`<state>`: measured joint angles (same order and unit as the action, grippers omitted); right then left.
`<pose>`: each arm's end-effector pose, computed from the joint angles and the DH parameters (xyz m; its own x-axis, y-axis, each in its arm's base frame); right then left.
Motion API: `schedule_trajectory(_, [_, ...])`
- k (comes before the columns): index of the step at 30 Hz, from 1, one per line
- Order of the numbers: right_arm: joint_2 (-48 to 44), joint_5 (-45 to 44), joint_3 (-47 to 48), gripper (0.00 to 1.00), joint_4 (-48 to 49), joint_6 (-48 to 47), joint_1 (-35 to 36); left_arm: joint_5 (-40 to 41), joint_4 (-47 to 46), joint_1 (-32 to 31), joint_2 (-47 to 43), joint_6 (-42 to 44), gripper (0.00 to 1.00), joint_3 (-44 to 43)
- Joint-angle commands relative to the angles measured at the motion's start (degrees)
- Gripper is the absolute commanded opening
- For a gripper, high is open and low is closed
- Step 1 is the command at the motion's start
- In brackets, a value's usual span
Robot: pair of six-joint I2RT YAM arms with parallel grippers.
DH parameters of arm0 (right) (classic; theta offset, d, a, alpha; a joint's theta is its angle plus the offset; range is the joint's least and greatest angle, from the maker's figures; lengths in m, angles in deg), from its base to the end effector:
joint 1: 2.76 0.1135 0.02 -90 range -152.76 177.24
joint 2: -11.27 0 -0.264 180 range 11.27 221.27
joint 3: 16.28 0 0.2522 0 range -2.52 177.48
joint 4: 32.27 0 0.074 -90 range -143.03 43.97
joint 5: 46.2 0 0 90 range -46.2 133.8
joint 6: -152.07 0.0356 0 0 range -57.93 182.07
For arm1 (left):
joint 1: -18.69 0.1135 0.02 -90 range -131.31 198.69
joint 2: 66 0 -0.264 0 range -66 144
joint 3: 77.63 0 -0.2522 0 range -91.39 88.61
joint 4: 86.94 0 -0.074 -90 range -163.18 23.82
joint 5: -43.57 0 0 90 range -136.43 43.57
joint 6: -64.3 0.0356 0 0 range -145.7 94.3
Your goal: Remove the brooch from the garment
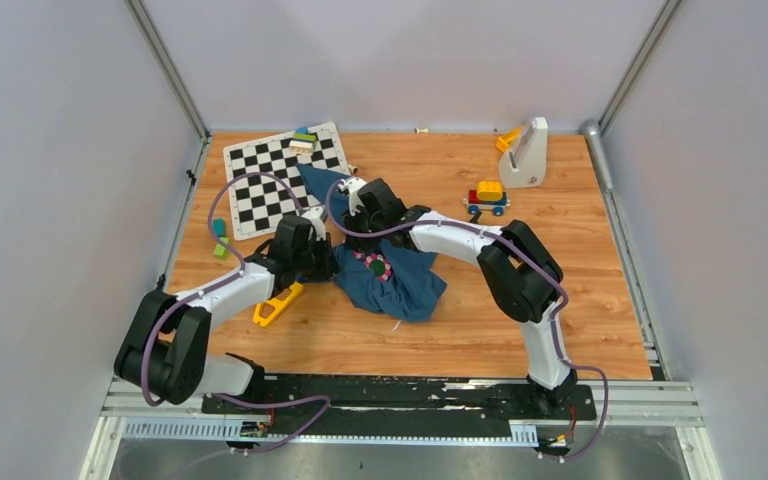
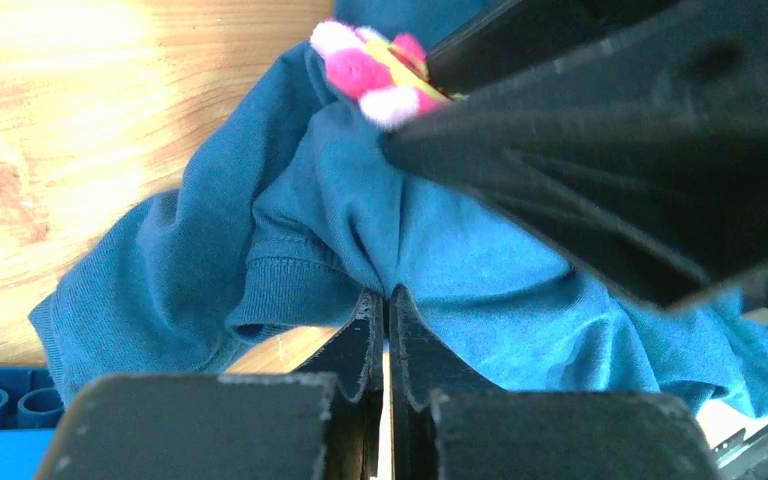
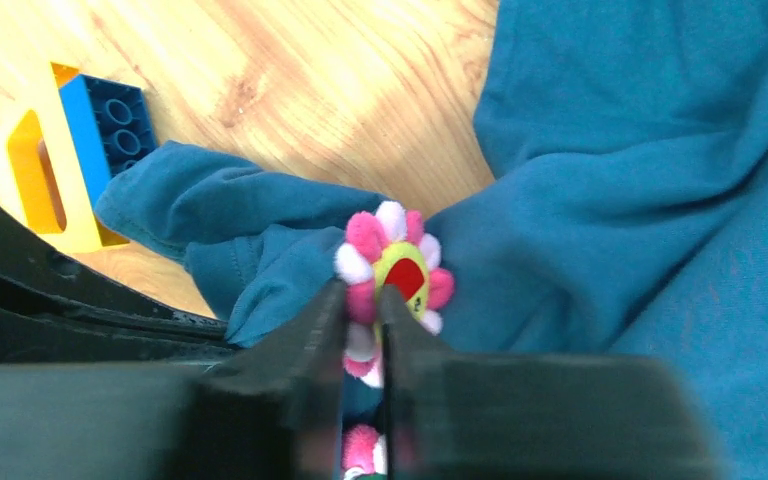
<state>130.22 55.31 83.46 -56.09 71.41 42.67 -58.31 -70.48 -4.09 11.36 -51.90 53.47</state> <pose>0.3216 0.3366 0.1872 -0.6024 -0.3849 -0.6992 -0.7121 0.6549 0.2530 0.2378 -0.1078 0.1741 -0.8108 -0.1281 -0.5712 0.1731 0.8796 -0.4431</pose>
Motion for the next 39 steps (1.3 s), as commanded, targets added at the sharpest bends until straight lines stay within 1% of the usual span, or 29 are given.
schedule_trajectory(1, [-0.89,-3.26,2.86,0.01,0.52,0.64,-0.41,0.88,-2.02,0.20,-2.66,1.48,0.00,0.72])
schedule_trajectory(5, [-6.83,-2.43,-1.04,0.00,0.05,2.21,-0.50,1.82,-1.95,0.20,-4.03,1.49,0.00,1.21])
schedule_trajectory(9, [-12.96,2.51,-4.33,0.00,-0.83,3.42,-0.96,2.28,-2.34,0.15,-5.68,1.52,0.00,1.89])
schedule_trajectory(12, [-15.41,3.02,-4.86,0.00,-4.19,4.37,-1.51,2.25,-2.39,0.20,-5.84,1.47,0.00,2.08])
schedule_trajectory(20, [-20.25,8.02,-7.40,0.00,-5.97,6.59,-3.18,1.07,-2.66,0.20,-4.16,1.58,0.00,1.63])
schedule_trajectory(23, [-21.11,10.01,-6.72,0.01,-7.65,8.39,-3.77,0.94,-2.95,0.15,-3.90,1.98,0.00,1.30])
schedule_trajectory(24, [-21.04,11.00,-6.17,0.03,-8.61,8.79,-3.96,0.91,-2.96,0.19,-4.07,2.00,0.00,1.36])
schedule_trajectory(25, [-20.98,11.98,-5.64,0.09,-9.69,9.18,-4.22,0.90,-2.96,0.19,-4.39,2.06,0.00,1.42])
schedule_trajectory(27, [-20.70,12.89,-5.02,0.52,-11.33,9.33,-4.51,0.99,-2.96,0.20,-5.15,2.06,0.00,1.73])
schedule_trajectory(28, [-20.88,11.95,-5.70,0.67,-11.42,9.25,-4.60,1.12,-2.96,0.20,-5.40,2.00,0.00,1.91])
schedule_trajectory(29, [-21.11,10.89,-6.67,0.71,-11.15,9.02,-4.69,1.94,-2.96,0.20,-5.82,1.76,0.00,2.00])
schedule_trajectory(30, [-21.16,9.69,-7.30,0.71,-10.99,8.44,-4.73,2.91,-1.34,0.20,-6.00,1.41,0.00,2.00])
schedule_trajectory(33, [-20.86,8.68,-8.47,0.66,-11.55,9.13,-4.91,10.54,2.06,0.24,-7.14,-1.20,0.00,1.88])
schedule_trajectory(35, [-20.37,9.73,-8.75,0.62,-11.55,9.92,-4.91,11.60,3.20,0.23,-7.94,-1.83,0.00,2.11])
schedule_trajectory(37, [-19.43,10.91,-8.33,0.58,-11.32,10.44,-4.91,11.04,2.22,0.26,-8.49,-2.14,0.00,2.66])
schedule_trajectory(39, [-17.78,11.13,-7.09,0.58,-11.10,10.74,-4.94,9.41,1.39,0.28,-8.24,-2.03,0.00,2.73])
